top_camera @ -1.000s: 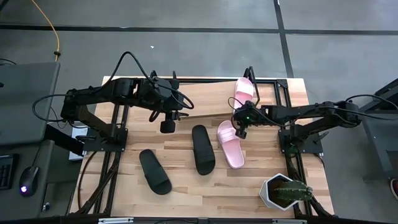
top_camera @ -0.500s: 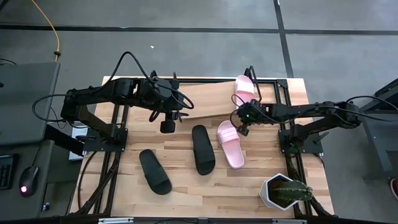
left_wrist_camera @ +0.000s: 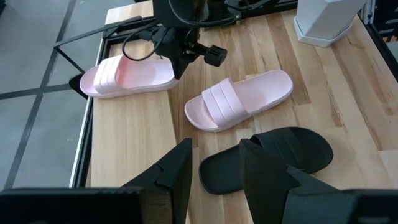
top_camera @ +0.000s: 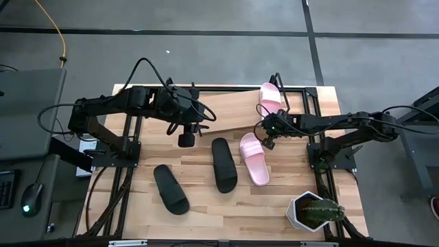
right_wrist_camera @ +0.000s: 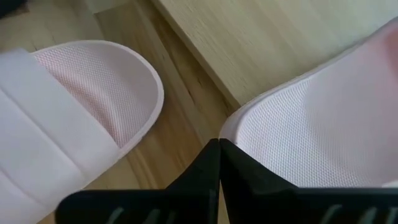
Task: Pick and place slides into the shelf
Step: Put the left pink slide on the shelf
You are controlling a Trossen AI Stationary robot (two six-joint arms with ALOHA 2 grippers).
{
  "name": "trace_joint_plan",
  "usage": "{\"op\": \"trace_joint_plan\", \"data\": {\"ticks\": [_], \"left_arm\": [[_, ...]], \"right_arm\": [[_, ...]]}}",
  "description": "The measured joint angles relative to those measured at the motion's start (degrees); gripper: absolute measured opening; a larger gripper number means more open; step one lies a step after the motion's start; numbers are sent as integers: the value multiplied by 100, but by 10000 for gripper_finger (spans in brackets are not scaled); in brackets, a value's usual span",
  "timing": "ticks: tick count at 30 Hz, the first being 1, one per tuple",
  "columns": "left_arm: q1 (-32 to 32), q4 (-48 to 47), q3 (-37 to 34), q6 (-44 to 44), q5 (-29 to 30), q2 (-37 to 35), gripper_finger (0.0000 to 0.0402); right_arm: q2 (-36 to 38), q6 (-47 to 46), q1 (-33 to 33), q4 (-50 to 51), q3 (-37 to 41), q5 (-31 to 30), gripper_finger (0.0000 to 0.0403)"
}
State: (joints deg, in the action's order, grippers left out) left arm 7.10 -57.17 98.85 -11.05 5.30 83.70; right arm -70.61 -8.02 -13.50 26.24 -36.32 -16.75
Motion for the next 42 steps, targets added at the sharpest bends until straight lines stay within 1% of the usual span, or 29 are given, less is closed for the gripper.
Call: {"op": "trace_joint_plan", "data": {"ticks": [5,12,16,23,31,37,42], "left_arm": [[0,4,0,0,0,-10,115],[1,2,0,0,0,-10,115],[1,0,0,0,0,-10,115],[-1,-4,0,0,0,-10,115],[0,-6,0,0,0,-10,115],[0,-7,0,0,0,-10,115],[0,-7,0,0,1,-10,115]], "right_arm": [[15,-120,0,245,-55,-96,0],[15,-568,63,1085,-520,-476,0],[15,-759,72,1249,-676,-640,0],[13,-915,66,1306,-682,-602,0],[11,-1209,57,1690,-682,-527,0],[11,-1257,55,1667,-682,-521,0],[9,-1222,26,1662,-682,-299,0]]}}
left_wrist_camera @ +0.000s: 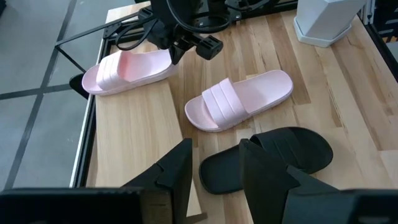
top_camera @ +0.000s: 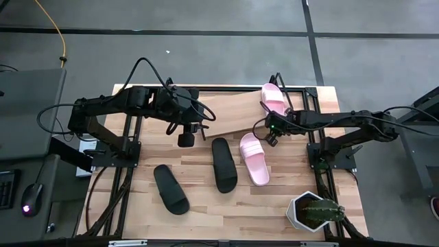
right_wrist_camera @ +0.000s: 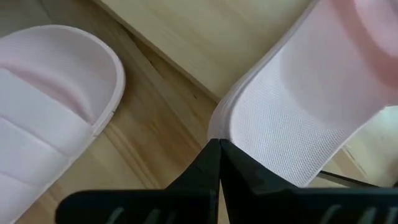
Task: Pick and place slides into the shelf
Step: Put the left pink slide on the shelf, then put the pink slide on the shelf
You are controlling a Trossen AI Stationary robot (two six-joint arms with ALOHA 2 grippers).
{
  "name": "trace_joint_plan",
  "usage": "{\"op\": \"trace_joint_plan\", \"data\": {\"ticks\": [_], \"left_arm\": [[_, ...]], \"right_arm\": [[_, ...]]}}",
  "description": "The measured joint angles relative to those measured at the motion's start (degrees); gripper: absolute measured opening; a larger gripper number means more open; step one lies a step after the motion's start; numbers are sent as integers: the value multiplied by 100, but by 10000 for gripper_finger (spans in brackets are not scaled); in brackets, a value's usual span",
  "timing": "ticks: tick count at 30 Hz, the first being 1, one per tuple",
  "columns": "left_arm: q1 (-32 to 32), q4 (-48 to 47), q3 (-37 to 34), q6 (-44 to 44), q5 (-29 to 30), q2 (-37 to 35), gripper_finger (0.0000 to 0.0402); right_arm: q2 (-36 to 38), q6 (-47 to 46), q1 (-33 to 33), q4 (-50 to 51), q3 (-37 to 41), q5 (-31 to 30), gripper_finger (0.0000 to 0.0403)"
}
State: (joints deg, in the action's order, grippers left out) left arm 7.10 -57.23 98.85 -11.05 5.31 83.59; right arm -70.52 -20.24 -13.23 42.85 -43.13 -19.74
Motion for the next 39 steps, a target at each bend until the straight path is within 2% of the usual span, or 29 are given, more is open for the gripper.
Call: {"op": "trace_joint_plan", "data": {"ticks": [10,12,19,25,34,39], "left_arm": [[-1,0,2,0,1,0,115],[0,0,2,0,0,0,115],[0,-54,2,-28,1,0,115],[-1,-371,-1,64,7,0,114],[0,-348,-716,170,11,-11,104],[1,125,-1290,240,-174,-11,103]], "right_arm": [[0,566,-4,-561,0,53,0],[0,712,-2,-871,0,231,0],[0,1272,11,-1959,0,1416,0],[0,1439,11,-2091,0,1575,0],[0,1794,11,-2260,0,2028,0],[0,1855,11,-2425,0,2359,0]]}}
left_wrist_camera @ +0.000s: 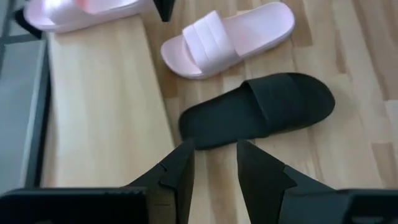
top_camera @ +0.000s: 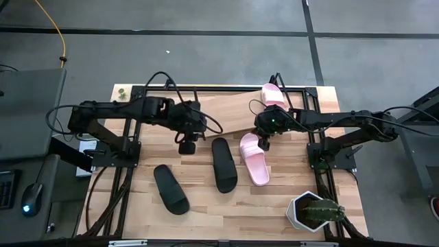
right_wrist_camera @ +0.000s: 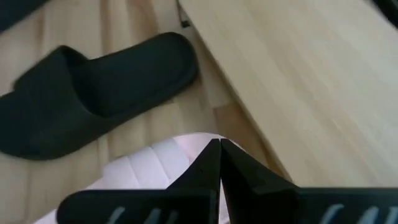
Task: Pick and place slides into the shelf
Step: Put the pink slide on the shelf
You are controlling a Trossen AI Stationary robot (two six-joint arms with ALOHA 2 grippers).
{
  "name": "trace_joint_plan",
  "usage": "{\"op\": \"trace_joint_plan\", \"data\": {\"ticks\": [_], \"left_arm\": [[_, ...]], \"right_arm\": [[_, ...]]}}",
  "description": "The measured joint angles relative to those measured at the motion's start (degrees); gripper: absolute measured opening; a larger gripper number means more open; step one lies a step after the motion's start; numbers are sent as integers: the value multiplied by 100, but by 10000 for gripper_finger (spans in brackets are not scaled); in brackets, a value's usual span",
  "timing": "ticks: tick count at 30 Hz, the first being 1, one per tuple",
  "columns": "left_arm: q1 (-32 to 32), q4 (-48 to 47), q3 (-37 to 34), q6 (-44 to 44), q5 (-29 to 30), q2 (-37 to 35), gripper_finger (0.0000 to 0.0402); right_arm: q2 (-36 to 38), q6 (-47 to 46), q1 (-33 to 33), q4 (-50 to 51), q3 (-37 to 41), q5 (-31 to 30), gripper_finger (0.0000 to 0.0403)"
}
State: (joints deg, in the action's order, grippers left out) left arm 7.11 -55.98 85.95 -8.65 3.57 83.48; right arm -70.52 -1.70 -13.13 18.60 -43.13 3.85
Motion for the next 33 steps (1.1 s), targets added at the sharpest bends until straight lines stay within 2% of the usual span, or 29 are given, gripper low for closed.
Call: {"op": "trace_joint_plan", "data": {"ticks": [8,18,26,33], "left_arm": [[-6,1058,-731,55,-738,0,101],[-355,1643,-1174,161,-847,0,101],[-814,2219,-1542,135,-695,-2,101],[-858,2104,-1556,146,-429,-2,101]], "right_arm": [[0,-430,56,-92,0,672,0],[0,-710,1011,-91,0,491,0],[0,-535,1759,-106,0,-518,0],[0,-526,2265,-134,0,-1268,0]]}}
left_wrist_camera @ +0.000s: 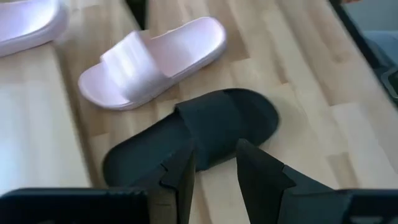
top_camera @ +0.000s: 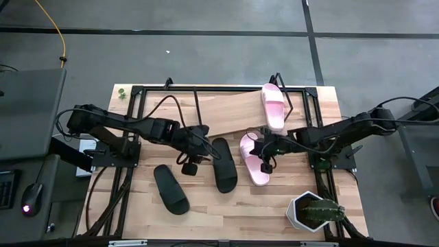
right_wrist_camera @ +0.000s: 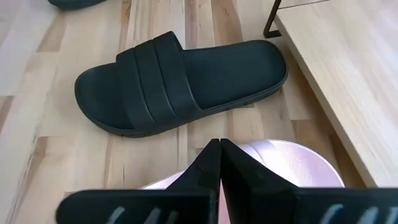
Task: Pick and place slides into the shelf
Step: Put the pink slide on the shelf
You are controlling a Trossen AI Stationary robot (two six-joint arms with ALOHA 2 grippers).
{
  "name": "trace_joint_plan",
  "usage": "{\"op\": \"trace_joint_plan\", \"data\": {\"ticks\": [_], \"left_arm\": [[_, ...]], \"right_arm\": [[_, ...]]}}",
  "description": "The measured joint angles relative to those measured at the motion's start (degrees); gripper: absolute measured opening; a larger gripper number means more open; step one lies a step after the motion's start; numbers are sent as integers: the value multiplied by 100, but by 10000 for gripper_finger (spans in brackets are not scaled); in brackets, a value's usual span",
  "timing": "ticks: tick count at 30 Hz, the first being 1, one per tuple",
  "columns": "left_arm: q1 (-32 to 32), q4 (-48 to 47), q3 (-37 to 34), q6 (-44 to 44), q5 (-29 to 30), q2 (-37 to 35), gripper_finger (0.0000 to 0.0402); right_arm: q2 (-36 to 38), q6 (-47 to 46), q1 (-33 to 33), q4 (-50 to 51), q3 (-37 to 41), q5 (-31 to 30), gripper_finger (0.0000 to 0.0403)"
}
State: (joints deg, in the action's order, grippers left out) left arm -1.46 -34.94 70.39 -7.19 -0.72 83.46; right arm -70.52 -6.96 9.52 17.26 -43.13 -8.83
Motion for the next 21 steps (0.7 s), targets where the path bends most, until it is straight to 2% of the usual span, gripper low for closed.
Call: {"op": "trace_joint_plan", "data": {"ticks": [8,13,18,21], "left_arm": [[-10,-91,0,12,137,0,101],[-3,-125,0,10,142,0,102],[-5,-123,0,10,141,0,102],[-5,-123,0,10,141,0,102]], "right_arm": [[-2,184,710,4,0,-745,0],[-53,-59,1148,121,0,-1356,0],[-597,-599,1545,266,2,-1697,0],[-1104,-574,1670,217,2,-1788,0]]}}
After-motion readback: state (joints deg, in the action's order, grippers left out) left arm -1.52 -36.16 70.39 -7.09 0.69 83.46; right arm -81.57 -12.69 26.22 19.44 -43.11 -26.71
